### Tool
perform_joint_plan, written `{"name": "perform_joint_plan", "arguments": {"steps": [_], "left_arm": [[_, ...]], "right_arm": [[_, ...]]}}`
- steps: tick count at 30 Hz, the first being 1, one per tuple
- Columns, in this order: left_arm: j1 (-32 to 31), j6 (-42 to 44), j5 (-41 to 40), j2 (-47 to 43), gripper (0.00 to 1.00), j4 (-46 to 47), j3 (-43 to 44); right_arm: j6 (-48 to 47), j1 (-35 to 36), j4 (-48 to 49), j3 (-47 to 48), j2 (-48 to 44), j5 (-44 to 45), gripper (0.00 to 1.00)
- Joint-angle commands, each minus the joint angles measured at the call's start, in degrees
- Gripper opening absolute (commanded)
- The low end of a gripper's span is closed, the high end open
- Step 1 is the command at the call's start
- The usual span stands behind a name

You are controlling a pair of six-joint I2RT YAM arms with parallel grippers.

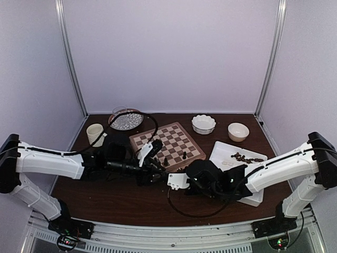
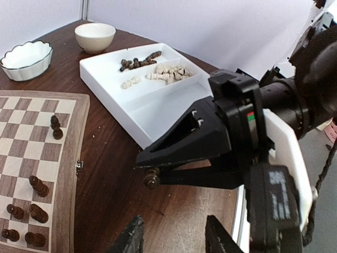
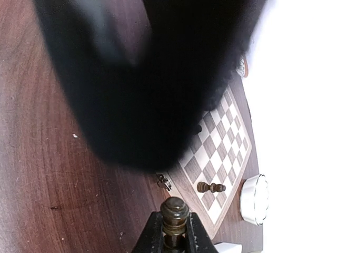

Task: Set up the chess pieces on the board
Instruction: Pass from the left arm to the right, then pass from the right arm to the left

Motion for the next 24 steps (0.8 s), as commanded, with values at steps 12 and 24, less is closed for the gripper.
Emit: {"name": "perform_joint_plan", "arguments": {"steps": [12,24], "left_arm": [[3.7,-4.2,-19.9,-16.6,0.42,7.2,-12.0],[3.8,-3.8,-35.7,-26.9,0.47,10.1,-19.2]], "right_arm": [[26.5,-14.8,18.5,-9.3,-8.8,-24.5,0.00],[39.2,-18.1,41.9,-8.4,7.5,-23.2,0.00]]}}
